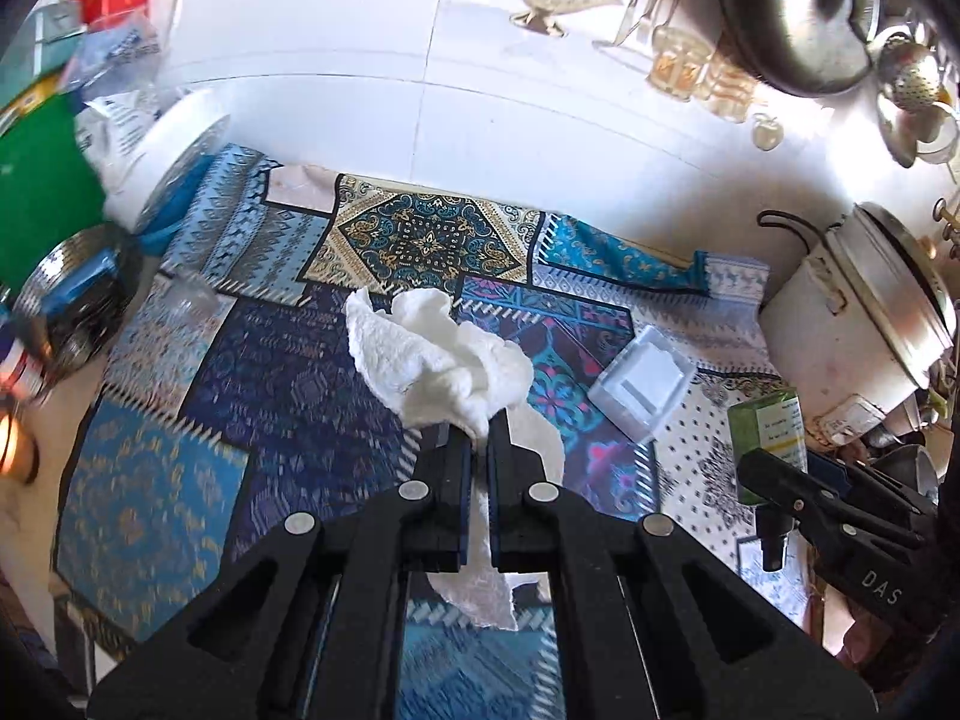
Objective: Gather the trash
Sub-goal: 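Carry the white tissue and green bottle down toward the floor bin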
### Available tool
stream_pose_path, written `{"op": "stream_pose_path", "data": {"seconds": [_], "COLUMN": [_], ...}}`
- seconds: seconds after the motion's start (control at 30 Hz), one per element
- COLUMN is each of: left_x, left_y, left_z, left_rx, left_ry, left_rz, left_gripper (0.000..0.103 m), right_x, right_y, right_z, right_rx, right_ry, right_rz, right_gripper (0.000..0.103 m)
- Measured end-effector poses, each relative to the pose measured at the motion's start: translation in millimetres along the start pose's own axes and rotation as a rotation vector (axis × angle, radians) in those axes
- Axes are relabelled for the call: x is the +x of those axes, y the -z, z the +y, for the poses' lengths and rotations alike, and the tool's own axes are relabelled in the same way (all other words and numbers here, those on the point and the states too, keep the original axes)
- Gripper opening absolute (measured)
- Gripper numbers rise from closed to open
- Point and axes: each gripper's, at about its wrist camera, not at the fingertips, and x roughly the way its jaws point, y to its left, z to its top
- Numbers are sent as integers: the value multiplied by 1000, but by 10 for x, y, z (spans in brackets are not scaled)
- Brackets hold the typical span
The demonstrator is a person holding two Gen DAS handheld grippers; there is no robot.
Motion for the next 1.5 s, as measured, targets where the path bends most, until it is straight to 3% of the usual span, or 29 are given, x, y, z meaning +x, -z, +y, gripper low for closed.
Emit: {"op": "stream_pose_path", "data": {"seconds": [0.2,0.4,0.83,0.93,1.2,1.5], "left_x": [-536,-895,-1698,-1811,-1713,-687], "left_y": [465,889,2151,2465,3070,3831], "left_z": [-131,-134,385,527,687,662], "left_rx": [-2,56,183,202,206,160], "left_ry": [-23,-49,19,15,43,66], "left_rz": [-15,-8,43,93,235,423], "left_gripper": [3,3,3,3,3,3], "right_x": [-407,-703,-984,-979,-896,-263], "right_y": [400,843,2112,2461,3109,3753], "right_z": [91,246,1047,1181,1204,583], "right_rx": [-28,-3,132,172,249,335], "right_ry": [-35,-42,30,28,78,120], "right_rz": [-7,-20,-22,9,123,263], "right_gripper": [39,39,39,39,39,39]}}
